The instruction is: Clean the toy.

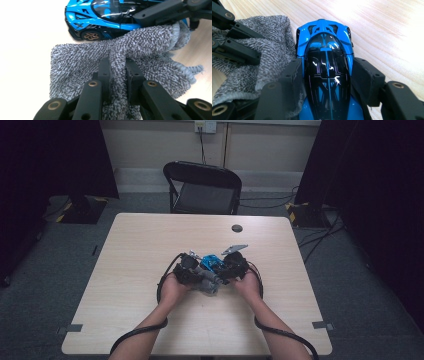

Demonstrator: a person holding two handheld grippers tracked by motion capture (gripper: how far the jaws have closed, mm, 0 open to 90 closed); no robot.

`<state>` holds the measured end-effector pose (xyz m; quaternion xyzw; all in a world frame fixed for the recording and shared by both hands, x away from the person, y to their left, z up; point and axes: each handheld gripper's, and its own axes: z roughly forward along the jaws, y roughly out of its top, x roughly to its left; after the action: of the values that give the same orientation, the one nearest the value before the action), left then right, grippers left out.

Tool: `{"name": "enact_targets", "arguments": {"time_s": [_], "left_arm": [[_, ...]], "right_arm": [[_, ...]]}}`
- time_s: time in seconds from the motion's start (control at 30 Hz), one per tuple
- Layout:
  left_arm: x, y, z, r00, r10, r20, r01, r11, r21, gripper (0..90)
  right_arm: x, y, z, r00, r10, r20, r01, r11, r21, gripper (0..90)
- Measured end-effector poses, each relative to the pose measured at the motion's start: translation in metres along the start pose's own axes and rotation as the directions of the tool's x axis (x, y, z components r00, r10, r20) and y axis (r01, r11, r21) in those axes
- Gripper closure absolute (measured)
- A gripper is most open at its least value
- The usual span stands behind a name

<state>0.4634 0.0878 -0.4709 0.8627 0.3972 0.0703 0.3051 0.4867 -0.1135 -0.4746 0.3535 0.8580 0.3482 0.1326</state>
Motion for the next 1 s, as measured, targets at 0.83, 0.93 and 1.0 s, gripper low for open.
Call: {"name": "enact_targets", "arguments": {"time_s": [0.83,0.93,1.0], "left_arm": [[0.033,0.0,-0.007,0.9937,-0.09,-0.067,0.09,0.9959,-0.001,77.5],[0.035,0.0,-0.007,0.993,-0.098,-0.066,0.098,0.9952,-0.003,77.5],[0.037,-0.001,-0.007,0.9921,-0.103,-0.072,0.103,0.9946,-0.006,77.5]], "right_arm": [[-0.001,-0.001,-0.001,1.0,0.0,-0.006,0.0,1.0,-0.004,43.2],[-0.001,-0.001,-0.001,1.0,0.0,-0.006,0.0,1.0,-0.004,43.3],[-0.001,-0.001,-0.001,1.0,0.0,-0.007,0.0,1.0,-0.004,43.3]]}}
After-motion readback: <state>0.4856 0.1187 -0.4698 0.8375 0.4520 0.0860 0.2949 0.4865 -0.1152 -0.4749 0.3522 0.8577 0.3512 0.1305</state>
